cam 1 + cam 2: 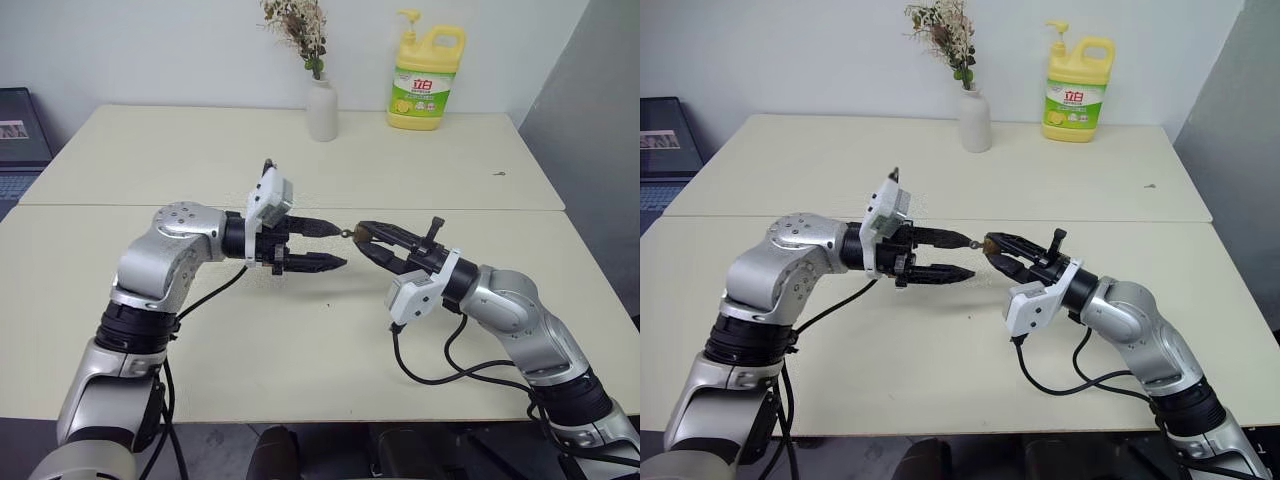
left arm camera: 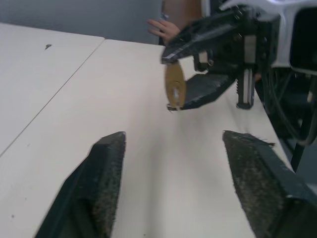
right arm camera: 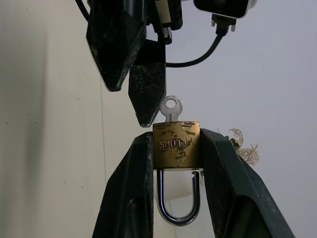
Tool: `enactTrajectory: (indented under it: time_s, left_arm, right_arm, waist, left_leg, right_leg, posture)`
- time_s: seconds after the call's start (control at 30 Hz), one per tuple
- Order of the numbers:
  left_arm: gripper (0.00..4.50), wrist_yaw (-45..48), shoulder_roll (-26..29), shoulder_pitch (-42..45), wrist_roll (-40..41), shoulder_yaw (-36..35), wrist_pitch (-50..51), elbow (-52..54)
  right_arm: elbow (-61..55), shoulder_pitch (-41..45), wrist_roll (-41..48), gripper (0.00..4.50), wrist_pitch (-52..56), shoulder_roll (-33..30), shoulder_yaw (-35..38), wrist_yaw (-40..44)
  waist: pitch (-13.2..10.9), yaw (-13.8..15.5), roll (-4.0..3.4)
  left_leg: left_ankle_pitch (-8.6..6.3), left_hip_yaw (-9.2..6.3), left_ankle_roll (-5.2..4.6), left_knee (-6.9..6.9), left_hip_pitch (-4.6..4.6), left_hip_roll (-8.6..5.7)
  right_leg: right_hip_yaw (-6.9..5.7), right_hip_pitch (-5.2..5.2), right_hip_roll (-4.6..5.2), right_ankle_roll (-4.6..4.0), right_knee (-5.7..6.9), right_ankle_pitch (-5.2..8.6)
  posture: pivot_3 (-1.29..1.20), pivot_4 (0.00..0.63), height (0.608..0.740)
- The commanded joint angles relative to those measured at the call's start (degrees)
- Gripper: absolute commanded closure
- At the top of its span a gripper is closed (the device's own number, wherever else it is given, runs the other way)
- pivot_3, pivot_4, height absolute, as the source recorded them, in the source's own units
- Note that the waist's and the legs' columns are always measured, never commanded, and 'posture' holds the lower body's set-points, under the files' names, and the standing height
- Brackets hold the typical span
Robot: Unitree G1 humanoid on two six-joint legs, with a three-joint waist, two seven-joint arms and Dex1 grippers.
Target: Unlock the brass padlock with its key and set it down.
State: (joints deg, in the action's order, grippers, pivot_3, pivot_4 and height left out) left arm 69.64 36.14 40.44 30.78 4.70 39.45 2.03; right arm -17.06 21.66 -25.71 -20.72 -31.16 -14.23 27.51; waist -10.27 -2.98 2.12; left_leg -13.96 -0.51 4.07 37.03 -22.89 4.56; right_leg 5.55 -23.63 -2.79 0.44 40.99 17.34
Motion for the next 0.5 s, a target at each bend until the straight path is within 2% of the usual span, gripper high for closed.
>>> enactTrajectory:
  time_s: [0.03,0.5]
  left_arm:
    - [1.02,-2.76,-0.63,2.03,3.14,-2.33,3.94,2.91]
    - [1.02,-5.23,-1.92,3.14,5.3,-1.41,6.09,3.94]
  right_arm:
    - [-1.35,0.95,1.11,3.56,-0.4,0.08,1.27,-0.12]
    - [-1.38,1.3,-0.17,3.56,-2.87,-0.41,0.33,0.11]
  waist:
    - [0.0,0.08,0.0]
    - [0.0,0.11,0.0]
  left_leg:
    - [0.0,0.0,0.0,0.0,0.0,0.0]
    - [0.01,-0.05,0.01,0.01,0.05,-0.01]
  right_leg:
    - [0.0,0.0,0.0,0.0,0.0,0.0]
    - [-0.01,0.07,0.0,-0.01,0.0,0.0]
  posture:
    - [0.0,0.15,0.74]
    - [0.0,0.15,0.74]
